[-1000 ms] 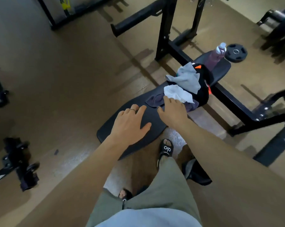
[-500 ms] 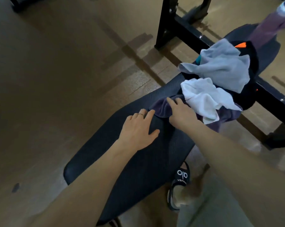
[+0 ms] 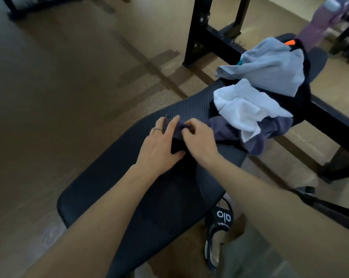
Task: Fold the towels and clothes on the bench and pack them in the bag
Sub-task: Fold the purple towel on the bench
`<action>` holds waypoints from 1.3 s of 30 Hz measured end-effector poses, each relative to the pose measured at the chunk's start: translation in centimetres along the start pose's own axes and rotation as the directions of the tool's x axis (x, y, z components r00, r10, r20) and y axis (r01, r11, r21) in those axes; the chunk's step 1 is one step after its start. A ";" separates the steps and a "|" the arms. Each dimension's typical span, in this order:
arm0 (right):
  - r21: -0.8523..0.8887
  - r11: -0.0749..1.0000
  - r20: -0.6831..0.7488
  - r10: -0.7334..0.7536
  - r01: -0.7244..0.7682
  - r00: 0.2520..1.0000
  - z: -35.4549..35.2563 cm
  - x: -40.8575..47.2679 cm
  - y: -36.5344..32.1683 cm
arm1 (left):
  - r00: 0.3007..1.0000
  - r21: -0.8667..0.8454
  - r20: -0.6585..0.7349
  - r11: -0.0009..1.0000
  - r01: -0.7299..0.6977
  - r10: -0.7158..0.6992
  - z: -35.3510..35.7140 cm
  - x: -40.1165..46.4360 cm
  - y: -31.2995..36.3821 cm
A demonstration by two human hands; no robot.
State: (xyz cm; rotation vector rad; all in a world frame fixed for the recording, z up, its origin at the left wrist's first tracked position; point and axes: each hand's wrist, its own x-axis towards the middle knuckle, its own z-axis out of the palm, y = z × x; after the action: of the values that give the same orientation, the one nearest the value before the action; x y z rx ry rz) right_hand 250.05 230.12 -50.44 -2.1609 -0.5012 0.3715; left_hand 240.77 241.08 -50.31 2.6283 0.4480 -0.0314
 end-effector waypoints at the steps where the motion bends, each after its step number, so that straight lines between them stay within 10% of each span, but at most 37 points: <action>1: 0.067 0.998 0.021 -0.015 0.013 1.000 0.1 -1.4 -1.0 | 0.999 0.023 -0.030 1.000 -0.019 0.020 -0.6 -0.9 0.0; 9: 0.172 0.973 0.231 -0.192 0.154 0.954 -0.7 -7.8 -4.4 | 0.981 -0.121 -0.184 0.992 0.038 -0.060 -4.9 -7.8 0.9; 19: -0.647 0.736 0.248 -0.044 0.199 0.968 -4.5 -11.8 1.2 | 0.964 -0.589 -0.172 0.806 0.066 -0.204 -7.6 -14.1 2.7; 25: -0.397 0.888 0.202 -0.163 0.233 0.966 -6.3 -14.6 0.3 | 0.909 -0.625 -0.181 0.757 0.189 -0.376 -8.6 -16.8 1.2; 30: -0.282 0.903 0.236 -0.261 0.323 0.936 -7.8 -15.0 -2.2 | 0.855 -0.297 -0.072 0.830 0.473 -0.513 -9.1 -18.7 -1.5; 39: -0.048 0.923 0.410 -0.329 0.381 0.850 -6.4 -14.6 -6.9 | 0.996 -0.218 0.013 0.972 -0.087 0.092 -7.8 -17.5 1.5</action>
State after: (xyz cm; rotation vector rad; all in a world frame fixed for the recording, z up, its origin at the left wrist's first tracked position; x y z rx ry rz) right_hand 238.54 222.49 -39.88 -2.0559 -1.1670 0.5839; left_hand 224.28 237.96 -40.98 2.4273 0.3059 0.0160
